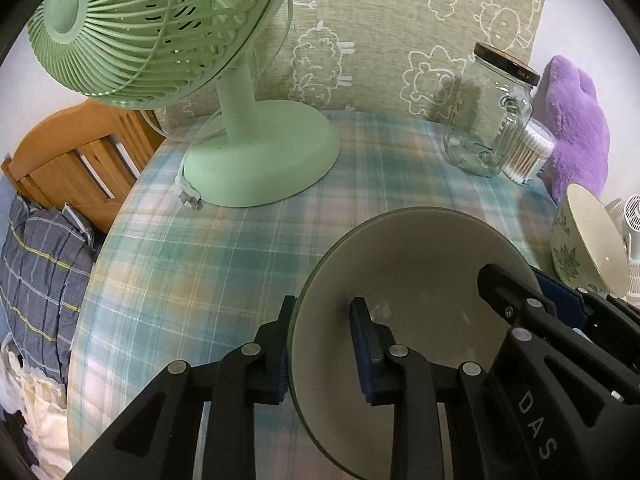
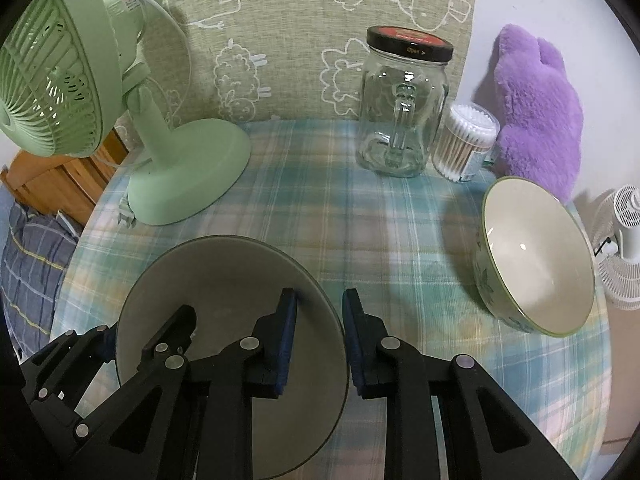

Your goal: Organize plates and bowls

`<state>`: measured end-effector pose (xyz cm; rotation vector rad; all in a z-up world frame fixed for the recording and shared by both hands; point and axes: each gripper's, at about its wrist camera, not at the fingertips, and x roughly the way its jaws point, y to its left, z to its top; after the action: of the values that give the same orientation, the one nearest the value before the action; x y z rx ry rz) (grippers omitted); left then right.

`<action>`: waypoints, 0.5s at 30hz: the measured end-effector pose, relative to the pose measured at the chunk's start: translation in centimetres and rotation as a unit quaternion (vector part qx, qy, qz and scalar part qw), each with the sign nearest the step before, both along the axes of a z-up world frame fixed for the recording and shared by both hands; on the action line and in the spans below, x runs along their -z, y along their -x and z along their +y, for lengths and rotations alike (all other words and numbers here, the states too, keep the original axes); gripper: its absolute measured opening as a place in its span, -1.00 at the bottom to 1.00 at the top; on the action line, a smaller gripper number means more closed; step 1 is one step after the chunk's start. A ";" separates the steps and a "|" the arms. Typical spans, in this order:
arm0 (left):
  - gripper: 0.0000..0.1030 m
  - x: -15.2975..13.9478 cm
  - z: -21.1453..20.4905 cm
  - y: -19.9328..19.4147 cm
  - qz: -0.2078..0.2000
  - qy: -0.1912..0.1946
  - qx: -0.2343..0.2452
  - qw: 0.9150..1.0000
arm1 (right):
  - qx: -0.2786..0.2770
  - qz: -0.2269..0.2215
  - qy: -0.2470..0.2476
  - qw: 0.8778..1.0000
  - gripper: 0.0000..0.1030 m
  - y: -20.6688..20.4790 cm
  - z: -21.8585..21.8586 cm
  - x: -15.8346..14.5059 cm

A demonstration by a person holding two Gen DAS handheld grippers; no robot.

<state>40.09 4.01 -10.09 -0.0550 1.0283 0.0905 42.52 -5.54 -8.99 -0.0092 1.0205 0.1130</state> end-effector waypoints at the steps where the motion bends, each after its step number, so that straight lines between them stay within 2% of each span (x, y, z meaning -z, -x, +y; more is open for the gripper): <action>1: -0.52 0.0 0.0 0.2 0.001 0.000 -0.001 1.000 | 0.000 0.001 0.000 1.000 -0.48 0.1 -0.1 0.0; 15: -0.52 -1.4 -0.1 4.0 0.009 0.002 0.001 1.000 | 0.005 0.013 -0.006 1.000 -0.50 4.1 -1.0 -1.3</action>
<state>36.08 3.94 -8.67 -0.0571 1.0456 0.0882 38.40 -6.52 -7.66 0.0086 1.0466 0.1096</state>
